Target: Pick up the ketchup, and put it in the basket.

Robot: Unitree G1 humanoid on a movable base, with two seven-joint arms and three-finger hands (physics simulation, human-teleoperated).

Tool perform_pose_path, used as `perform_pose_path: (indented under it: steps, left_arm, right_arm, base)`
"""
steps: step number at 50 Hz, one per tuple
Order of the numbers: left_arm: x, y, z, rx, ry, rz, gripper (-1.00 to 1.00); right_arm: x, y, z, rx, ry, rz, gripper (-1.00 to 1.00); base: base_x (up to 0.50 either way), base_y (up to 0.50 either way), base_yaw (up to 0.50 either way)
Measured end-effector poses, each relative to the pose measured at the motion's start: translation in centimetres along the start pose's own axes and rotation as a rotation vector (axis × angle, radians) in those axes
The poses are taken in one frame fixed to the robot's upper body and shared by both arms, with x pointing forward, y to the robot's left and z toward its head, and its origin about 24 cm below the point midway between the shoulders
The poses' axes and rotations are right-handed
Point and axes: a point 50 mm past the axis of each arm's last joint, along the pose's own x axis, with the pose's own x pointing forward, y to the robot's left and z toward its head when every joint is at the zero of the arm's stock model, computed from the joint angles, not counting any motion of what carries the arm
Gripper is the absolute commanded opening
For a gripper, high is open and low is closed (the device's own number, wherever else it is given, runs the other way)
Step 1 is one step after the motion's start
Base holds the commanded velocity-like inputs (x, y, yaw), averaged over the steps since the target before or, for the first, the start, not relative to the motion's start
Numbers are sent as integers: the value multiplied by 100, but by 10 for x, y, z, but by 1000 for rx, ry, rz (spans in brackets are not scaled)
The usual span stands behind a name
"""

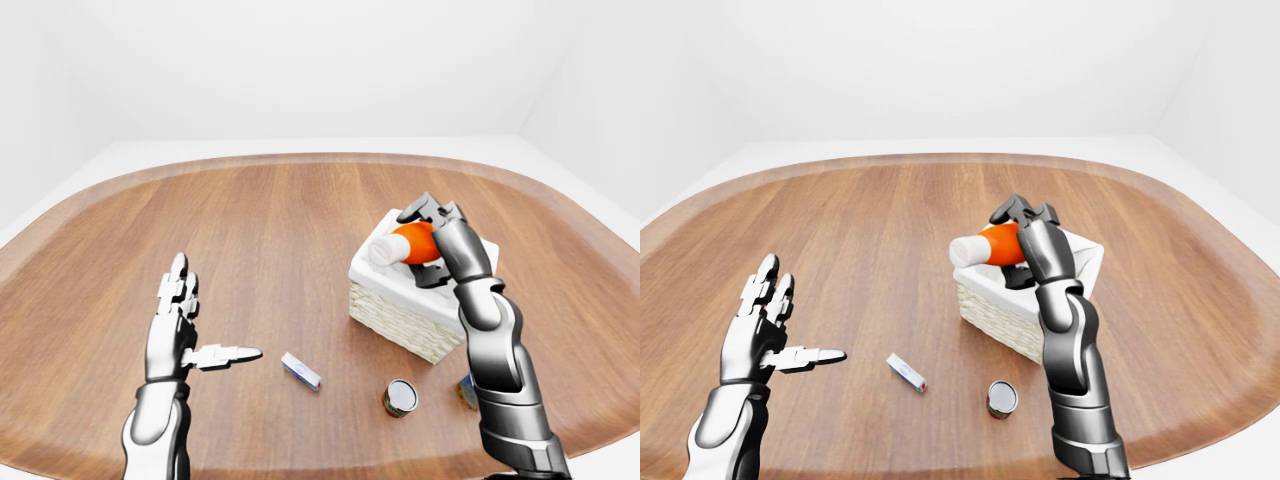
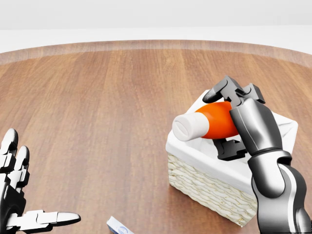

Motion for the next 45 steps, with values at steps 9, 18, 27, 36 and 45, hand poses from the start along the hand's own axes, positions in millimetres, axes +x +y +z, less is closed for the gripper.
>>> perform_pose_path:
  steps: [9,18,27,36,45]
  left_arm:
    - [0,0,0,0,0,2,100]
    - [0,1,0,0,0,3,100]
    - [0,1,0,-2,-1,4,100]
    - [0,2,1,-4,-3,5,100]
    - [0,3,1,-6,-4,6,100]
  right_arm:
    - [11,2,-10,-39,40,18,-100]
    - [19,2,-13,-95,55,29,-100]
    - [26,1,-15,-166,72,44,-100]
    - [32,-1,-18,-232,91,55,-100]
    - [36,1,-20,-290,108,68,-100]
  base:
    - [0,0,0]
    - [0,0,0]
    - [0,0,0]
    - [0,0,0]
    - [0,0,0]
